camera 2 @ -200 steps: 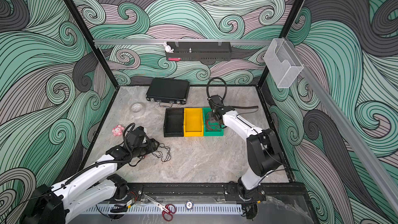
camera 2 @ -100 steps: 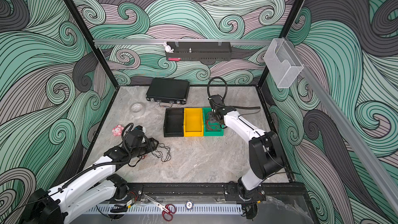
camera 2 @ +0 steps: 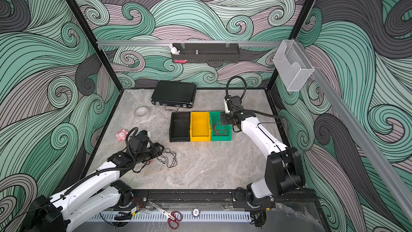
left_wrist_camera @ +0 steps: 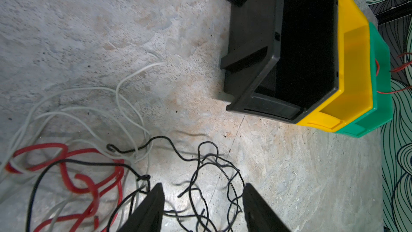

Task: Untangle the cables
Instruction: 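Lower the red wire into the green bin and open the right gripper, then lift the open right gripper up from the green bin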

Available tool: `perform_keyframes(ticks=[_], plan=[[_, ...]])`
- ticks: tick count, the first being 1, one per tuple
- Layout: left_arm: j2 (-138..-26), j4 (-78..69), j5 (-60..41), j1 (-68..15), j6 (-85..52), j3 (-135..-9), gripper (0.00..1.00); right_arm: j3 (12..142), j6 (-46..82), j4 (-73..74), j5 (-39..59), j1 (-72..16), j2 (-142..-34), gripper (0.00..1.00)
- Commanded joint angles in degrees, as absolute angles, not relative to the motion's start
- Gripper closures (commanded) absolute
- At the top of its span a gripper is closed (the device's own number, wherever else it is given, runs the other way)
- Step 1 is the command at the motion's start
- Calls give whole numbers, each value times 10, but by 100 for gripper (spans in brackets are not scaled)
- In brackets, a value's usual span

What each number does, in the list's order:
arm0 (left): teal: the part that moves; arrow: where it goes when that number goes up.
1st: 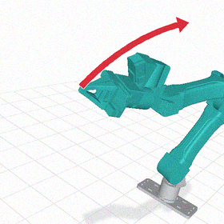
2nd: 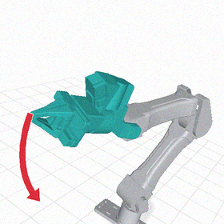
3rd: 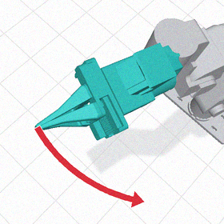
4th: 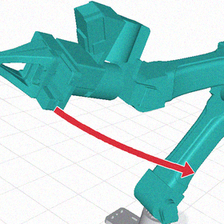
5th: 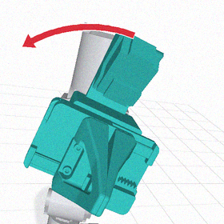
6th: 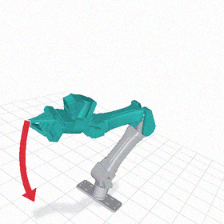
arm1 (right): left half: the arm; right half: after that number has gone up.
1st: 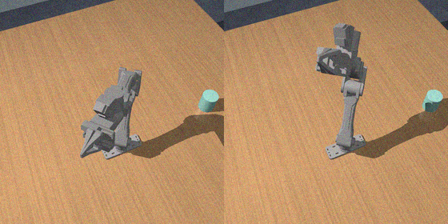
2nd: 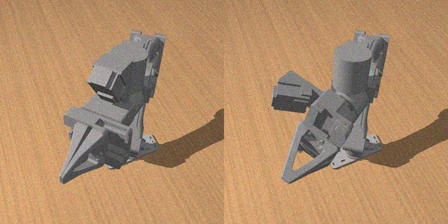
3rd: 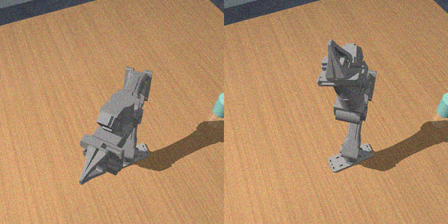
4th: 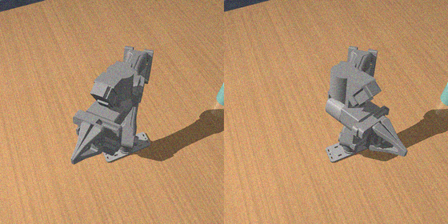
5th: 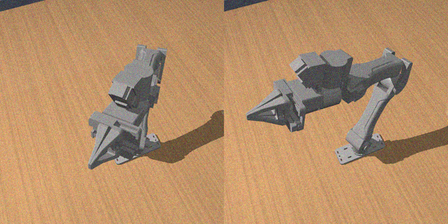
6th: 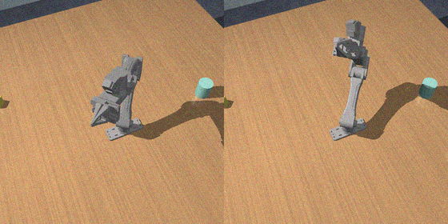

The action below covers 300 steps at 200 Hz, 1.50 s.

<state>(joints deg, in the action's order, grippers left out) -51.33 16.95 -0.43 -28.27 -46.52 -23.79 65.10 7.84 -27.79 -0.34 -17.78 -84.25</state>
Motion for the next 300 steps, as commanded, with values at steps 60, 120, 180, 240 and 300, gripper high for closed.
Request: perform_keyframes(ticks=[60, 120, 180, 240, 300], plan=[[-521, 172, 3, -279, -466, -241, 41, 654, 109, -249, 17, -127, -871, 62], [-514, 176, 9, -279, -467, -237, 41, 699, 119, -234, 58, -115, -945, 70], [-514, 173, 12, -278, -469, -230, 41, 696, 127, -225, 78, -119, -964, 93], [-524, 166, 8, -278, -473, -231, 41, 697, 132, -220, 72, -155, -1003, 97], [-514, 170, 11, -277, -474, -226, 41, 707, 127, -235, 26, -187, -1047, 97]])
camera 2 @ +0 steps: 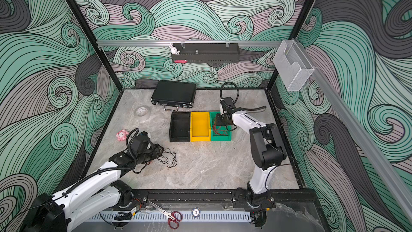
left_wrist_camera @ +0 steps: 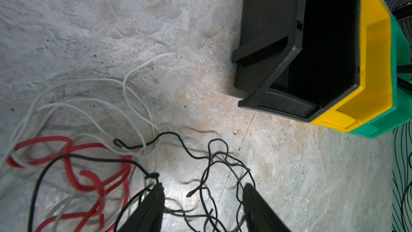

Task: Untangle the cables
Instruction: 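Lift the open right gripper up from the green bin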

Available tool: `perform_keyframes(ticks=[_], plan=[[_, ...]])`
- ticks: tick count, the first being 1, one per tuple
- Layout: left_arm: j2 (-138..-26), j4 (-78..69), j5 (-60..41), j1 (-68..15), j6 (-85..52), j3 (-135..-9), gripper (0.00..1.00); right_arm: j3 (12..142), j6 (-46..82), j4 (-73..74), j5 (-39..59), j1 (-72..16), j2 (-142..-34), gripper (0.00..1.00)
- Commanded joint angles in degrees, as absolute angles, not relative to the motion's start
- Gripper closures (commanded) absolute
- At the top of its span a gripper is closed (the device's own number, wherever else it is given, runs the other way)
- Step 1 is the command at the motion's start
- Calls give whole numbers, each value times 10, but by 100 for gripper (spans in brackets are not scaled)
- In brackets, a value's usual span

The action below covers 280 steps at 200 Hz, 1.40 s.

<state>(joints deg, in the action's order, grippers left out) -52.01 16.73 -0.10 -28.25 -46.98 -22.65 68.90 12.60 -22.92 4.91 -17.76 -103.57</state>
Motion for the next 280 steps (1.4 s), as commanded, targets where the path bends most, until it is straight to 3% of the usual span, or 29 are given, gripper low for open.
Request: perform_keyframes(ticks=[1, 64, 106, 163, 181, 242, 280], plan=[[-514, 170, 11, -277, -474, -225, 41, 707, 127, -235, 25, -187, -1048, 97], [-506, 176, 11, -277, -473, -224, 41, 705, 121, -254, 0, -206, -1046, 93], [-496, 182, 15, -276, -474, -225, 41, 712, 108, -277, -9, -206, -997, 75], [-494, 189, 18, -276, -470, -234, 41, 717, 96, -297, -14, -199, -948, 73], [-493, 192, 19, -276, -469, -235, 41, 719, 92, -303, -9, -197, -941, 68], [-492, 208, 22, -275, -462, -248, 40, 731, 84, -321, -7, -195, -907, 68], [-493, 240, 29, -275, -464, -273, 34, 728, 79, -329, -18, -194, -864, 67]])
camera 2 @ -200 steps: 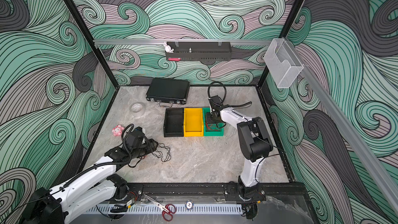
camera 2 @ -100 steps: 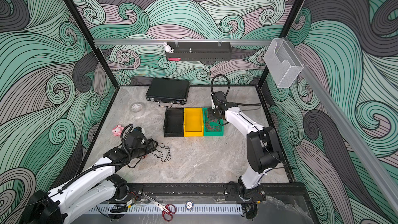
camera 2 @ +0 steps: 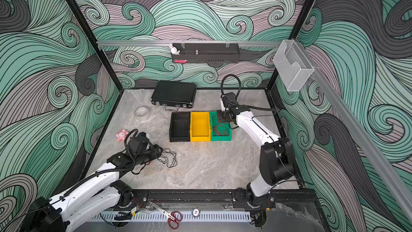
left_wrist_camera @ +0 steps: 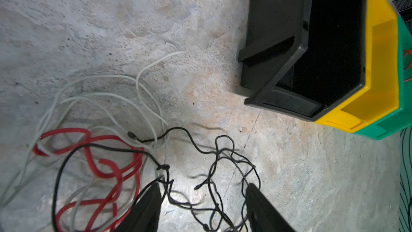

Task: Untangle the cables
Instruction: 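Lift the open right gripper up from the green bin, then reach the right gripper toward the black wires beside the left gripper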

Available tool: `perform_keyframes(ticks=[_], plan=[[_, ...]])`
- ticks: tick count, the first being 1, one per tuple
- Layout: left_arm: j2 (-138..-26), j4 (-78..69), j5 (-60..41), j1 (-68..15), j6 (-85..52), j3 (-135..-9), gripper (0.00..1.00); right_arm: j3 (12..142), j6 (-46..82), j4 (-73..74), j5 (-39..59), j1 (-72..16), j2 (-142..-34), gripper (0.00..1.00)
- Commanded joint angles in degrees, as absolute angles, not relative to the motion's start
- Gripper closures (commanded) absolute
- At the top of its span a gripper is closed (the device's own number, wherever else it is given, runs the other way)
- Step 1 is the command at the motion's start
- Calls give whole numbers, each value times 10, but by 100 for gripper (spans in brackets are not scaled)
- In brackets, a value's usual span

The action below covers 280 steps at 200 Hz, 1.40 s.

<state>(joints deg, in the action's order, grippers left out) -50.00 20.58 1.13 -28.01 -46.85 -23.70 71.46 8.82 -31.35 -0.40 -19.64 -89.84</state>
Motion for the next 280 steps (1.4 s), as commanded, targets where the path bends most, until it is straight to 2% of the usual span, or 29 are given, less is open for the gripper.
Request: perform_keyframes(ticks=[1, 73, 123, 175, 248, 280], plan=[[-493, 240, 30, -274, -464, -273, 34, 728, 79, -329, -18, -194, -863, 67], [-499, 308, 63, -275, -457, -315, 31, 687, 96, -333, 32, -212, -773, 67], [-514, 376, 104, -274, -461, -335, 29, 629, 133, -297, 72, -288, -743, 67], [-545, 359, 117, -262, -473, -310, 28, 583, 171, -238, 105, -380, -769, 67], [-607, 285, 58, -234, -470, -275, 34, 541, 232, -123, 156, -461, -826, 67], [-631, 264, 15, -234, -470, -270, 45, 540, 234, -116, 154, -470, -840, 67]])
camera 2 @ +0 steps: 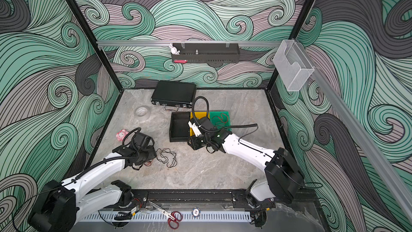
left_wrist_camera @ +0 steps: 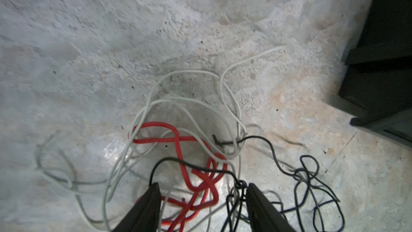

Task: Untangle the cables
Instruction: 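Reach the right gripper toward the black wires beside the left gripper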

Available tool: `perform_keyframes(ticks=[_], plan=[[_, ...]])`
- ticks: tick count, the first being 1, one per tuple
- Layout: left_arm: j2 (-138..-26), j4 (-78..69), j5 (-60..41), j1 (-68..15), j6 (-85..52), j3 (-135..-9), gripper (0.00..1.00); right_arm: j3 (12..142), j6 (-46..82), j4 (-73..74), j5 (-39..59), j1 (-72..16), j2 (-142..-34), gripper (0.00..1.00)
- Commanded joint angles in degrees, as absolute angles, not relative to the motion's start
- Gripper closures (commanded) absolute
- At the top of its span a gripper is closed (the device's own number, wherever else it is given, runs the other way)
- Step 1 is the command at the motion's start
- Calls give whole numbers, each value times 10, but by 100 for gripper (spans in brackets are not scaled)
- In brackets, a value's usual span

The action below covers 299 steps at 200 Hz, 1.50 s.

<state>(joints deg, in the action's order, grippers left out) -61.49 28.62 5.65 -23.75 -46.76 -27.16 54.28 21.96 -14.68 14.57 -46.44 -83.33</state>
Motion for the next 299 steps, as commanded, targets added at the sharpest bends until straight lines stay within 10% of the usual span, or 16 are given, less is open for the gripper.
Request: perform_keyframes(ticks=[1, 112, 299], plan=[[-632, 264, 12, -234, -470, -271, 46, 540, 235, -116, 154, -470, -840, 67], [-627, 223, -105, -239, -461, -253, 84, 557, 263, -62, 169, -524, -923, 63], [-630, 170, -155, -245, -447, -236, 92, 629, 289, -4, 210, -594, -1066, 53]])
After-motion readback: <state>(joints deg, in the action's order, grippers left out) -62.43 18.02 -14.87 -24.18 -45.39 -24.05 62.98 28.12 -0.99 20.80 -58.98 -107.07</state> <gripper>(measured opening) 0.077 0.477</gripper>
